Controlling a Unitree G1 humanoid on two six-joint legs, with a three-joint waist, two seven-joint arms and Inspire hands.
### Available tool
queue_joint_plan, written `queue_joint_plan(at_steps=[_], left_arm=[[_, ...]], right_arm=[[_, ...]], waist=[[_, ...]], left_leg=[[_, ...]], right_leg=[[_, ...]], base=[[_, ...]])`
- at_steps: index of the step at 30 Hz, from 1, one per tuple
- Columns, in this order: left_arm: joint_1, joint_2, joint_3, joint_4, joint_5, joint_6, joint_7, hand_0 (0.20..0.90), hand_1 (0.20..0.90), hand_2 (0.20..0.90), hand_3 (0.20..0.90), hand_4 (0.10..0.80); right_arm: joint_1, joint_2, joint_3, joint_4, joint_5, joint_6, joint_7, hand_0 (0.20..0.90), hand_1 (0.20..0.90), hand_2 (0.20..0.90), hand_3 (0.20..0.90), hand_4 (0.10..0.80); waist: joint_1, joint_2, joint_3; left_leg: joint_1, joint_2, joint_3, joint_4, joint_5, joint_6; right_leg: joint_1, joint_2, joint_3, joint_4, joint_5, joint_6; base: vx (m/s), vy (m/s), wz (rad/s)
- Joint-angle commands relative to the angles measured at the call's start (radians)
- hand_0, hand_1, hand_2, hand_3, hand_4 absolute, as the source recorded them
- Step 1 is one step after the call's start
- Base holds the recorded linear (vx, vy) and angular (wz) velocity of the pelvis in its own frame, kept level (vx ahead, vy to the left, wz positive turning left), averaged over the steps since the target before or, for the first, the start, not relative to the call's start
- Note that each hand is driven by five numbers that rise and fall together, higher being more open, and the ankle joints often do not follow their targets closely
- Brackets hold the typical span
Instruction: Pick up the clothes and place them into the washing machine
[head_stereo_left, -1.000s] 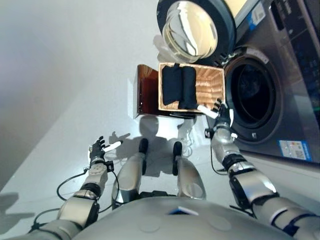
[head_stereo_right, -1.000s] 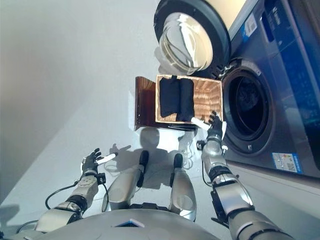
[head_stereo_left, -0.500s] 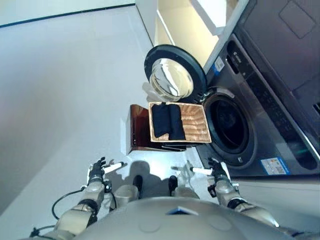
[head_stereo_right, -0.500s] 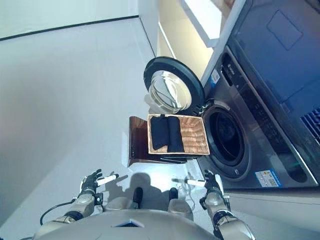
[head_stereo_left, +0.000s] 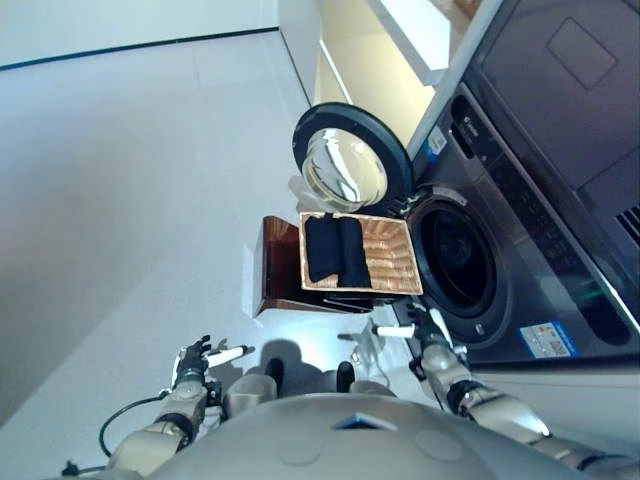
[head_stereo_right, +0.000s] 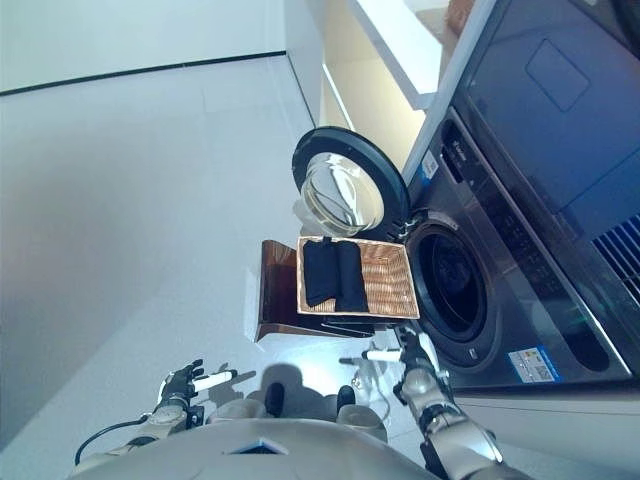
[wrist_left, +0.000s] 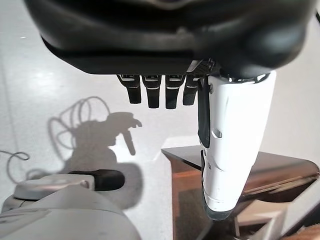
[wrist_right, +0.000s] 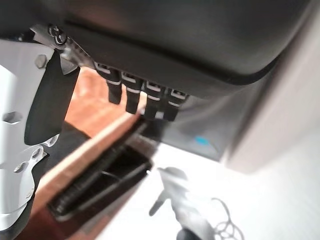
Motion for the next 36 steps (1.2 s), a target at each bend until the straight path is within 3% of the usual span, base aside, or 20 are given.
queue_joint_plan(at_steps=[1, 8, 9, 18, 28, 36], left_arm=[[-0.082, 0.026, 0.006, 0.015, -0.021, -0.028, 0.029, 0.900, 0.900, 0.900, 0.900, 0.800], [-0.132, 0.046, -0.034, 0.002, -0.070, -0.047, 0.061, 0.900, 0.900, 0.900, 0.900, 0.800], [-0.155, 0.048, -0.054, -0.018, -0.093, -0.056, 0.072, 0.900, 0.900, 0.900, 0.900, 0.800], [-0.225, 0.059, -0.103, -0.164, -0.218, -0.106, 0.108, 0.900, 0.900, 0.900, 0.900, 0.800], [-0.203, 0.069, -0.143, -0.229, -0.228, -0.111, 0.129, 0.900, 0.900, 0.900, 0.900, 0.800], [-0.212, 0.073, -0.147, -0.236, -0.228, -0.114, 0.139, 0.900, 0.900, 0.900, 0.900, 0.800]], right_arm=[[-0.131, -0.081, 0.004, -0.043, 0.001, -0.025, -0.065, 0.900, 0.900, 0.900, 0.900, 0.800], [-0.332, -0.114, 0.031, -0.033, 0.034, -0.023, -0.130, 0.900, 0.900, 0.900, 0.900, 0.800], [-0.398, -0.130, 0.035, -0.036, 0.054, -0.027, -0.148, 0.900, 0.900, 0.900, 0.900, 0.800], [-0.634, -0.223, 0.038, 0.012, 0.106, -0.023, -0.226, 0.900, 0.900, 0.900, 0.900, 0.800], [-0.827, -0.293, 0.039, 0.131, 0.143, 0.007, -0.276, 0.900, 0.900, 0.900, 0.900, 0.800], [-0.883, -0.338, 0.046, 0.170, 0.138, 0.021, -0.279, 0.900, 0.900, 0.900, 0.900, 0.800]], waist=[[0.043, 0.005, 0.034], [0.068, 0.025, 0.148], [0.069, 0.034, 0.191], [0.074, 0.055, 0.262], [0.095, 0.094, 0.281], [0.109, 0.128, 0.295]], left_leg=[[-0.050, 0.015, -0.020, 0.026, 0.004, -0.066], [-0.217, 0.003, -0.037, 0.111, 0.012, -0.067], [-0.294, -0.004, -0.039, 0.173, 0.006, -0.070], [-0.545, -0.038, -0.038, 0.356, -0.035, -0.076], [-0.640, -0.061, -0.017, 0.421, -0.068, -0.061], [-0.670, -0.078, -0.011, 0.434, -0.065, -0.053]], right_leg=[[-0.058, 0.008, 0.008, 0.106, -0.042, 0.003], [-0.218, 0.019, -0.021, 0.198, -0.054, -0.007], [-0.282, 0.017, -0.027, 0.237, -0.056, -0.009], [-0.521, 0.025, -0.032, 0.382, -0.061, -0.011], [-0.623, 0.023, -0.013, 0.437, -0.073, -0.010], [-0.657, 0.015, -0.009, 0.455, -0.075, -0.010]], base=[[-0.136, -0.043, 0.29], [-0.143, -0.020, 0.25], [-0.153, 0.000, 0.02], [-0.097, 0.007, 0.08], [-0.025, 0.050, -0.02], [-0.015, 0.028, -0.02]])
